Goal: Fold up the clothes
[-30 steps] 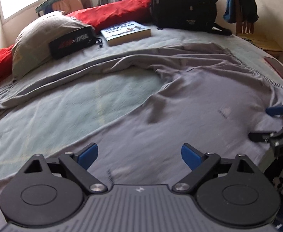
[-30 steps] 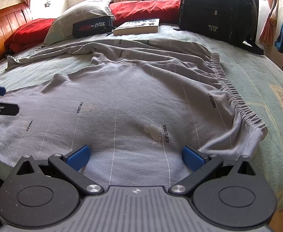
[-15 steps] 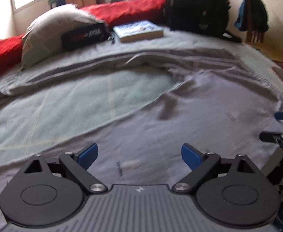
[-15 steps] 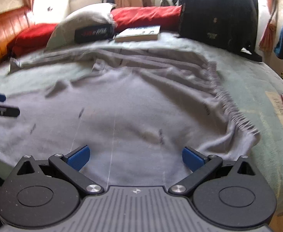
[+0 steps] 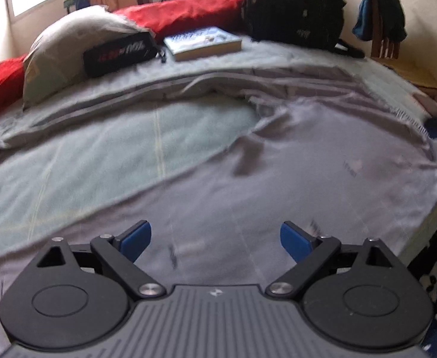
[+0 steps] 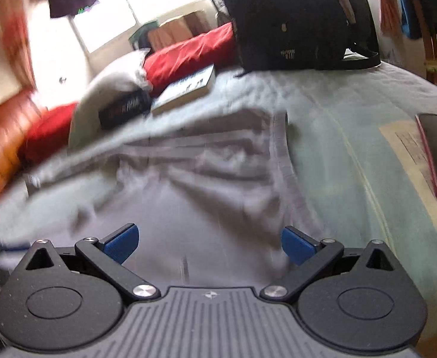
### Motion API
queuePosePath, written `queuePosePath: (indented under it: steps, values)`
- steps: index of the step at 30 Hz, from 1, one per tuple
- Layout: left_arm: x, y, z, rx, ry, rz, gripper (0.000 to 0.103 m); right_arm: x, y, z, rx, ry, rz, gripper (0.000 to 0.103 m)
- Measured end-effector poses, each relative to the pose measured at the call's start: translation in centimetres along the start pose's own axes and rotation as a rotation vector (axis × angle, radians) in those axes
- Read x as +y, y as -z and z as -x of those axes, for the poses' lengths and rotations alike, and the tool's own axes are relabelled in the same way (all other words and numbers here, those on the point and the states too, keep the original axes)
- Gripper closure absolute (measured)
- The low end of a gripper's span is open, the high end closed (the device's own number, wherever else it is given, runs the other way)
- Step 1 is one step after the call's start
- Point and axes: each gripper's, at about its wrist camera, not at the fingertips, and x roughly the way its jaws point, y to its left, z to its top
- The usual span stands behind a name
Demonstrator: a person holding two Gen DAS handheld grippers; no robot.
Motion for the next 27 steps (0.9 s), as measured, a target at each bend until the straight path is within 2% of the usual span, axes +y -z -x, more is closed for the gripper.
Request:
queuePosePath:
  steps: [7,13,16,19,25,27]
  values:
    - [-0.5,-1.2,-1.4,-0.008,0.042,-0.007,0.01,-2.1,-4.9,-2.2,0.023,-0.091,-0.098,0.0]
    - [1.2,-0.6,-2.1,-0.002,0.072,0.024,0.009,-2.8,-4.9,-5.4,0.069,-0.054,-0.046,0.0]
    - [2.3,-1.0,-1.9,-0.01,0.066,0.039,0.009,-1.8,-5.3,-4.7,0.089,-0.032,-0.002,0.0]
    - [3.3,-1.7,-1.8,-0.02,0.065,0.045,0.009,0.3,-6.0,-3.9,0.078,-0.045,0.092,0.0]
    - [5.2,-4.5,-2.3,-0.052,0.061,0.025,0.009,5.0,-7.7,-4.4,-0.013,-0.143,0.315,0.0]
    - [5.8,-5.7,-2.6,-0.063,0.068,0.017,0.009,6.0,-8.9,-5.5,0.005,-0.151,0.361,0.0]
